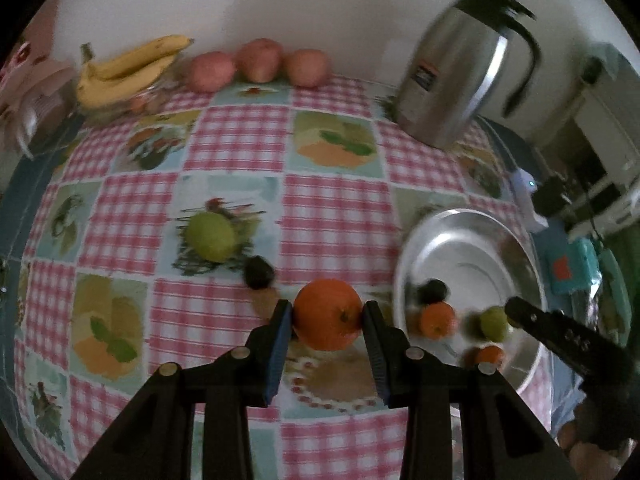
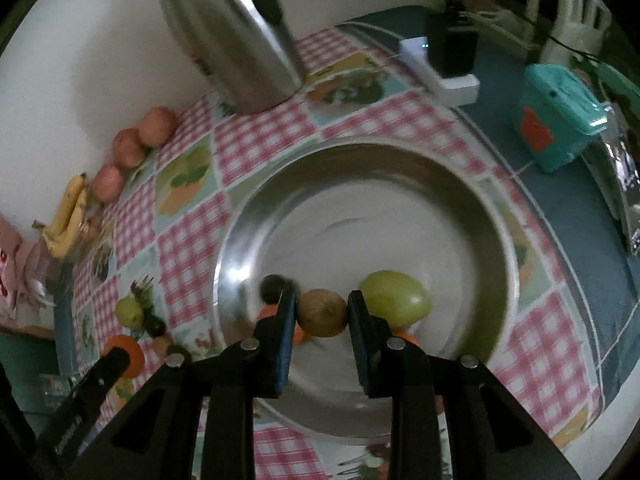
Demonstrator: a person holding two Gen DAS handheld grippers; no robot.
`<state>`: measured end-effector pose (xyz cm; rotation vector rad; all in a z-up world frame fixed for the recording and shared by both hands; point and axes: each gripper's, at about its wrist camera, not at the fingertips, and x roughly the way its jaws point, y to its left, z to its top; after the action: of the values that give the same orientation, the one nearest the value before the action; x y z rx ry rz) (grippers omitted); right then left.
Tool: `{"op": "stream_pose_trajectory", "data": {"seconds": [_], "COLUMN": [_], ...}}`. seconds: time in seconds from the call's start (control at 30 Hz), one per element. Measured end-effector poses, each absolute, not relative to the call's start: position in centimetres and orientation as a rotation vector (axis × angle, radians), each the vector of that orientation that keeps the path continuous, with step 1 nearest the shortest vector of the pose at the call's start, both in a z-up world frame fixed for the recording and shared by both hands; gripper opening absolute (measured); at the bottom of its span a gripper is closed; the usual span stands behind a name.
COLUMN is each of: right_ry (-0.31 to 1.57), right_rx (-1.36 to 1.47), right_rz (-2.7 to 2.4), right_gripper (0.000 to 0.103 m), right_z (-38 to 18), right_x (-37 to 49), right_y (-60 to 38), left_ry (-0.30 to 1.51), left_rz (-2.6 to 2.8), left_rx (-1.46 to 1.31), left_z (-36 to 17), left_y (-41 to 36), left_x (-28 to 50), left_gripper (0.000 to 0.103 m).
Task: Organize fruits
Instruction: 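Carry the orange and kiwi over the steel plate with both tools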
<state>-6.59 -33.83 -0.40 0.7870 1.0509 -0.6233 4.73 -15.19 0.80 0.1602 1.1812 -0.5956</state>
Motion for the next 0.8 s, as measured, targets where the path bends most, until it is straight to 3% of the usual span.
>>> {"op": "stream_pose_trajectory", "data": {"seconds": [0.43, 0.8], "right_ry": [0.967, 0.975], "right_rx": [0.857, 0.819], "right_rz": [-0.679, -0.629], "right_gripper": [0.028, 0.028], "right_z": [-1.1, -2.4], "right_x": [-9.0, -7.2], "right_y": [-37.0, -36.4], "left_ry": [1.118, 1.082], "left_rz": [-0.756, -0.752], "left_rx": [0.243, 0.233], "left_z": [-0.8, -2.5], "left_y": [-21.0, -21.4], "left_x": [0.2, 0.5], "left_gripper": [0.039, 0.039]}}
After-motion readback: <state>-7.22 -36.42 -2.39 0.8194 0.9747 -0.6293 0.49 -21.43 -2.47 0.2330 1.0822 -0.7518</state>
